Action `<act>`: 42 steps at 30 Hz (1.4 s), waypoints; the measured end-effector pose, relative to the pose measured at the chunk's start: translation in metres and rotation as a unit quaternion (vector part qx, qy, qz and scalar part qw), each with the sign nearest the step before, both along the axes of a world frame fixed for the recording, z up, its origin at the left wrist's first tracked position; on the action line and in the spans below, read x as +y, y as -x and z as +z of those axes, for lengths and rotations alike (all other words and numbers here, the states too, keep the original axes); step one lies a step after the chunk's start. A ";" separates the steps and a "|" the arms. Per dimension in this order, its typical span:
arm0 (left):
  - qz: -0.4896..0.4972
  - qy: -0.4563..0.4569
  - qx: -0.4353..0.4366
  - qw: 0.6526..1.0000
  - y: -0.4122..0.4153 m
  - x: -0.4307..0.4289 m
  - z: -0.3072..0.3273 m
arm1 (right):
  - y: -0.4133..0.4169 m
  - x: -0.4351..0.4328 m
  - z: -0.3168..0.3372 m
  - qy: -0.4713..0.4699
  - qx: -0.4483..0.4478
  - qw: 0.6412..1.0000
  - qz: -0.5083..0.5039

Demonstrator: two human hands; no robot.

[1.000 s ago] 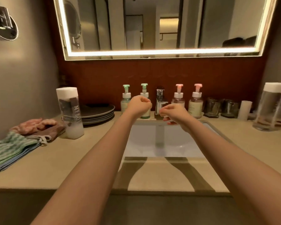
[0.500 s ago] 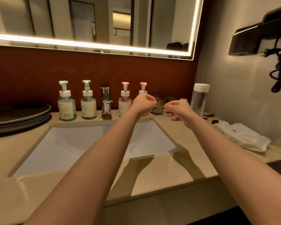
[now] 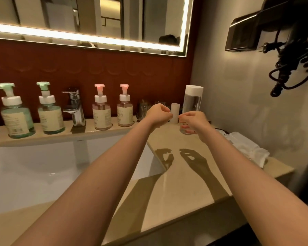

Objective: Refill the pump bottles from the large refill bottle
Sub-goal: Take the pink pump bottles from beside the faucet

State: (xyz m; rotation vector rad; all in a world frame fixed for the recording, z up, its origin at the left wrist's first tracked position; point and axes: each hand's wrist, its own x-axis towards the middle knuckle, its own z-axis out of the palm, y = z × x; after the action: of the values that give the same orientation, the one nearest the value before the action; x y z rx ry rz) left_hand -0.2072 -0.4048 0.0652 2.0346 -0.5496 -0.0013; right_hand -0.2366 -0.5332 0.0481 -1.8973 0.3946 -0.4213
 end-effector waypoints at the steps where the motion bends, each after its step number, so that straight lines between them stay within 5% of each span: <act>1: -0.002 -0.001 0.002 1.000 -0.005 -0.007 -0.001 | -0.005 -0.006 -0.002 -0.009 0.004 1.000 -0.003; 20: 0.183 0.014 0.061 0.981 -0.156 0.079 -0.041 | -0.154 0.072 -0.020 0.028 0.036 0.994 0.097; 26: 0.304 -0.001 0.123 0.945 -0.188 0.142 -0.068 | -0.201 0.101 -0.038 0.071 0.026 0.990 0.120; 33: 0.352 0.072 0.054 0.932 -0.217 0.154 -0.080 | -0.246 0.124 -0.043 0.050 -0.064 0.994 0.067; 42: 0.315 0.068 -0.036 0.946 -0.220 0.138 -0.082 | -0.248 0.121 -0.051 0.066 -0.049 0.996 0.041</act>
State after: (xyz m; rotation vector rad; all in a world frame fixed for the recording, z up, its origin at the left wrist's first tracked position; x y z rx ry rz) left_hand 0.0130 -0.2669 -0.0171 1.9969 0.0764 0.4819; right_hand 0.0117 -0.4117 -0.0031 -2.0049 0.2272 -0.4936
